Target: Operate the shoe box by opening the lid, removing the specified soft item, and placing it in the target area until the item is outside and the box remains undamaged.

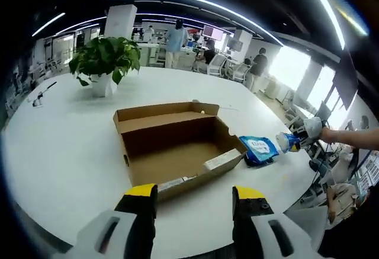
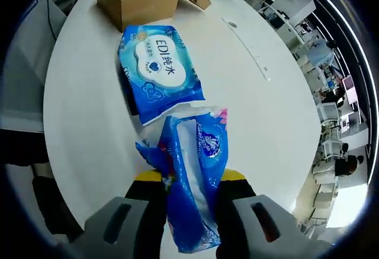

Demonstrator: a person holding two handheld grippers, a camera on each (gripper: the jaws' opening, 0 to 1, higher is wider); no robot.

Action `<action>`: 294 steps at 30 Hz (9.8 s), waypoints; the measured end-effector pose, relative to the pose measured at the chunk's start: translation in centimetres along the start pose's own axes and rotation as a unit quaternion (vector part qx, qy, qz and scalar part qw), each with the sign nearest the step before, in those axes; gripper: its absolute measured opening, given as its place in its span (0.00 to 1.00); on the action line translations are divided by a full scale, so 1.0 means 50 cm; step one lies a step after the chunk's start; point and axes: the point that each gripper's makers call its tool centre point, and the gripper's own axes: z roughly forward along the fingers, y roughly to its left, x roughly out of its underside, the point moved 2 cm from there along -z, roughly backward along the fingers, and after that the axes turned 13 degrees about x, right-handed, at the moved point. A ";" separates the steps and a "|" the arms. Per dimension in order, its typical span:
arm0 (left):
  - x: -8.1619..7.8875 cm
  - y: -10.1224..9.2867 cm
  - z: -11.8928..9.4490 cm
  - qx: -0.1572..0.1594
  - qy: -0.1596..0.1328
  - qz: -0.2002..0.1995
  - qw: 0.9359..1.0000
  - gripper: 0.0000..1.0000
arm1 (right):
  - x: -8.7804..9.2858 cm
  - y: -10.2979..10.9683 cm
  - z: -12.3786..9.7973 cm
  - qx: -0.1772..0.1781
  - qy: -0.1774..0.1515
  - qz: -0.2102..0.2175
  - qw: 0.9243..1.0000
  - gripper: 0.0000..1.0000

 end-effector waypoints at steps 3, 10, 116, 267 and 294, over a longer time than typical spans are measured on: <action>0.004 0.004 -0.012 -0.009 -0.004 -0.008 1.000 0.52 | 0.002 -0.004 0.038 -0.009 0.003 -0.012 1.000 0.29; 0.015 0.009 -0.036 -0.025 -0.012 -0.019 0.999 0.52 | 0.000 0.011 0.055 -0.028 0.008 -0.024 0.999 0.31; -0.061 0.050 0.088 0.108 -0.022 -0.029 0.993 0.51 | -0.385 0.095 -0.079 -0.024 -0.119 0.131 0.984 0.37; -0.025 0.167 -0.009 0.071 -0.046 -0.051 0.995 0.51 | -0.648 0.351 0.114 -0.208 -0.044 -0.217 0.953 0.19; -0.043 0.133 0.014 0.091 -0.053 -0.044 0.993 0.51 | -0.701 0.274 0.044 -0.174 -0.091 -0.138 0.971 0.19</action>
